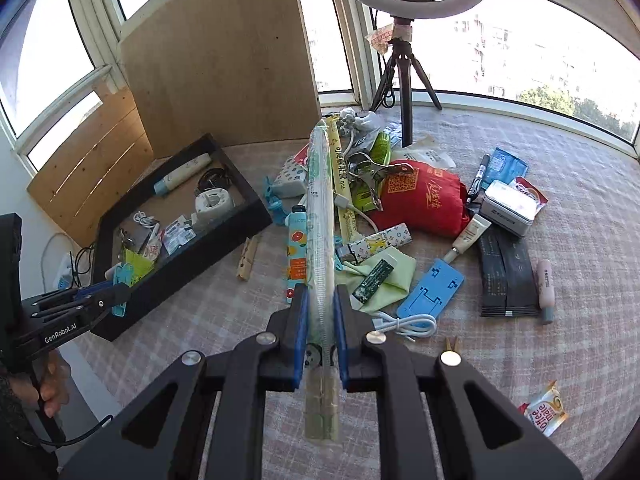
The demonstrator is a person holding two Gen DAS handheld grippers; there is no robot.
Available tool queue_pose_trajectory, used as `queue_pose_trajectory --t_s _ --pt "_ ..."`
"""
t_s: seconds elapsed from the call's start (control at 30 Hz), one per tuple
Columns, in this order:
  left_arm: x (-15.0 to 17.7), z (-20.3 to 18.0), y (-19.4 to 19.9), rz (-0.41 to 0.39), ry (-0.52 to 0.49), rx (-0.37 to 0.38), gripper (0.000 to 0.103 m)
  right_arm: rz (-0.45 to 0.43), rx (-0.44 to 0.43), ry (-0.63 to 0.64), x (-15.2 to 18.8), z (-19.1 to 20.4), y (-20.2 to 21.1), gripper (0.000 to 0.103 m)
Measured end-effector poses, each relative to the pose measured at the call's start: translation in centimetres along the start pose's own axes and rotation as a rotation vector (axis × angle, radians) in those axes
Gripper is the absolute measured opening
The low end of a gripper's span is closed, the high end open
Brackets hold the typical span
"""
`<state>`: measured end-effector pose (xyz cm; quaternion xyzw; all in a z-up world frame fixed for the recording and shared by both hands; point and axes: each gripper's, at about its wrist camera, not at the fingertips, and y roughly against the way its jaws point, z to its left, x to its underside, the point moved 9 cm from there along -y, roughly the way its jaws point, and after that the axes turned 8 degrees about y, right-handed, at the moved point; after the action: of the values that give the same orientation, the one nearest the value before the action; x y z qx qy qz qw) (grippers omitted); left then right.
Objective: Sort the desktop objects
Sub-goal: 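Carry clothespin and stick into the black tray and open both tools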
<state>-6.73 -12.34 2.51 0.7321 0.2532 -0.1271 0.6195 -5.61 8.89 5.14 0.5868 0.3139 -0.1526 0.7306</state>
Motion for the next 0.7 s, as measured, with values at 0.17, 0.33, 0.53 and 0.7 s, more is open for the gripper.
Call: queue_pose_trajectory --t_s 0.17,0.33,0.53,0.7 --pt "-2.4 4.9 1.3 -0.037 0.027 -0.044 0.020 -0.025 -0.007 0.090 -3.3 5.3 -1.5 0.013" --pt "-5.1 9.5 2.1 -0.068 0.049 -0.075 0.020 -0.037 -0.025 0.161 -6.2 10.6 -3.5 0.013" --pt "-8.1 12.5 1.7 -0.092 0.060 -0.085 0.020 -0.022 -0.053 0.241 -8.6 15.8 -6.4 0.013" --pt "-9.7 13.9 0.6 -0.099 0.078 -0.081 0.020 -0.010 -0.072 0.281 -9.9 18.6 -8.3 0.013"
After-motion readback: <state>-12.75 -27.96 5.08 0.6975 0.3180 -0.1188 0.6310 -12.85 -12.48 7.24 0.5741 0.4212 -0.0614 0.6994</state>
